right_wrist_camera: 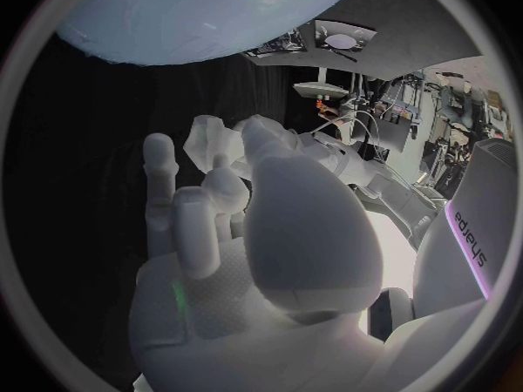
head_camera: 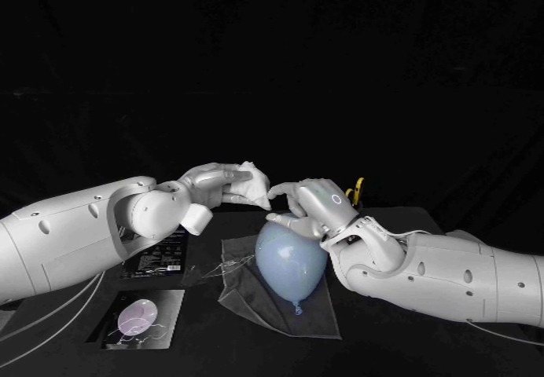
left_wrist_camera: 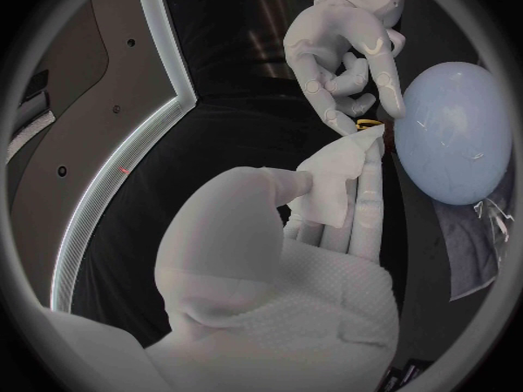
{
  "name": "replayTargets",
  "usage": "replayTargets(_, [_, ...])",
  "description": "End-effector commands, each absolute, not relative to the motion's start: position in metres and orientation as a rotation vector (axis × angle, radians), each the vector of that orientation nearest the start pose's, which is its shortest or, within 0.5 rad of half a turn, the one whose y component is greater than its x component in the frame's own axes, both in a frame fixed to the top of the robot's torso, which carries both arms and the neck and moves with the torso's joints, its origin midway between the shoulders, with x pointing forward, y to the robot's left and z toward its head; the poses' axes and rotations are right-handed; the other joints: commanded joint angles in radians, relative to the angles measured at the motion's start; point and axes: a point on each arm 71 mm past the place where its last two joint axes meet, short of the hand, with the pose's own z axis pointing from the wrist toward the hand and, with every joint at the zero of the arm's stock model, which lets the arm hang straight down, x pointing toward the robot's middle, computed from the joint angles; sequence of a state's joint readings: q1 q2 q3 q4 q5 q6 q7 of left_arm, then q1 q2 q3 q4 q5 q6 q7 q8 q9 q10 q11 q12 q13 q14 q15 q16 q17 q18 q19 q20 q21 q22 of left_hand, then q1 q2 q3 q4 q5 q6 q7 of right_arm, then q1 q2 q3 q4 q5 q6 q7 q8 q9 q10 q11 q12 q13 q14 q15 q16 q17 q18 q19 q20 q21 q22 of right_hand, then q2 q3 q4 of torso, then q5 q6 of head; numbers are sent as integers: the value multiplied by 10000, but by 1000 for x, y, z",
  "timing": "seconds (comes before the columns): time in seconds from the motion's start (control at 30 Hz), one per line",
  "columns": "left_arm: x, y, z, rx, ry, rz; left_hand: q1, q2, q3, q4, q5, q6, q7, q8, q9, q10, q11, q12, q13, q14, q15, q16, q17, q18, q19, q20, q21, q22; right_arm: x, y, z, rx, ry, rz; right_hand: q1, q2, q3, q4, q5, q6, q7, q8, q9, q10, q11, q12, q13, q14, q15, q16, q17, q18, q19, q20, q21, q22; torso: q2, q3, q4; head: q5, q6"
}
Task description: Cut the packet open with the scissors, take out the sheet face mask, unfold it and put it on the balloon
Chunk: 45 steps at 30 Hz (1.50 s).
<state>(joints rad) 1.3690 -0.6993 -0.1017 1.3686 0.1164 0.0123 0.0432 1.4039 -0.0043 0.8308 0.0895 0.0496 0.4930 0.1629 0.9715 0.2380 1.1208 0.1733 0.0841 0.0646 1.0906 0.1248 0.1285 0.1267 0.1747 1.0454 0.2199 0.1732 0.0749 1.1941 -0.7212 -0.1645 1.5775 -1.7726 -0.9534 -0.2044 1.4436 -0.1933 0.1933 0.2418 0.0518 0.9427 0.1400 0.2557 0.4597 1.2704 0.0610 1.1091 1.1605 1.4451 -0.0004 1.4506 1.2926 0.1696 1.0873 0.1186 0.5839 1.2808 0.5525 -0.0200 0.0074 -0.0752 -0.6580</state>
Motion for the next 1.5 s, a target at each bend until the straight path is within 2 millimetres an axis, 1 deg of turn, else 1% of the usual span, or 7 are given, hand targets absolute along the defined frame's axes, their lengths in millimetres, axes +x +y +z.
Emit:
replayTargets(0.03, [524, 160, -143, -11506, 18352, -16889, 5, 77, 84, -2, -5, 68, 804, 40, 8, 72, -15, 1, 5, 65, -22, 66, 13, 102, 78, -13, 46, 13, 444, -134, -177, -1773, 10110, 7463, 89, 32, -4, 72, 21, 124, -21, 57, -18, 97, -16, 73, 44, 81, 10, 51, 56, -13, 95, -31, 82, 60, 3, 4, 7, 1, 15])
replayTargets(0.47, [521, 156, -142, -11571, 18485, -17043, 11, 73, 101, -6, -5, 68, 804, 33, -1, 76, -17, -7, 3, 74, -27, 65, 14, 105, 95, -20, 52, 12, 444, -128, -178, -1800, 10041, 7549, 405, 215, 202, 303, -4, 652, -254, 410, -18, 446, -220, 512, 354, 314, -167, 230, 409, -104, 531, -189, 659, 324, -5, 7, -14, 3, 28])
replayTargets(0.83, [518, 153, -142, -11614, 18625, -17168, 18, 74, 123, -9, -5, 67, 807, 25, -11, 75, -16, -18, 0, 78, -30, 62, 14, 107, 117, -26, 59, 10, 445, -127, -180, -1800, 10008, 7505, 483, 87, 238, 346, -8, 856, -358, 686, 59, 504, -306, 604, 420, 364, -242, 272, 492, -120, 600, -261, 736, 397, -2, 5, -9, -54, 59])
replayTargets(1.07, [517, 153, -142, -11611, 18527, -17216, 20, 74, 130, -9, -5, 65, 808, 22, -14, 73, -15, -22, -1, 77, -30, 60, 13, 107, 124, -28, 61, 10, 445, -131, -180, -1460, 10213, 7471, -111, -62, -67, 497, -5, 800, -402, 1006, 166, 591, -343, 703, 486, 401, -284, 299, 545, -151, 699, -315, 858, 497, -6, -1, 2, -69, 95])
replayTargets(1.3, [519, 157, -140, -11194, 18355, -17336, -12, 39, 141, 32, -5, 134, 772, 36, -41, 167, -44, -21, 6, 148, -54, 71, 26, 106, 239, -57, 105, 10, 443, -153, -183, 13, 11616, 8065, -326, 103, -177, 475, 121, -87, -124, 630, -84, 830, -131, 1134, 865, 532, -137, 430, 827, -266, 1021, -238, 1399, 723, -9, -7, -15, -1, 104])
replayTargets(1.37, [519, 159, -139, -10973, 18317, -17428, -13, 38, 141, 32, -5, 135, 771, 36, -42, 169, -45, -22, 6, 149, -54, 71, 26, 106, 242, -57, 106, 11, 442, -162, -183, 537, 12322, 8497, -93, 201, -110, 415, 298, -454, 32, 412, -207, 824, 3, 1254, 982, 517, -20, 443, 824, -268, 965, -159, 1309, 749, -10, -3, -26, 15, 94])
replayTargets(1.5, [520, 162, -136, -10347, 18164, -17724, -10, 28, 157, 43, -5, 160, 715, 17, -86, 187, -86, -70, -2, 303, -116, 126, 59, 112, 474, -138, 224, 43, 441, -173, -181, 1474, 13381, 9327, 121, 286, -81, 364, 383, -716, 145, 232, -310, 986, 104, 1612, 1299, 579, 68, 537, 1005, -331, 1148, -80, 1714, 905, -13, 10, -29, 8, 105])
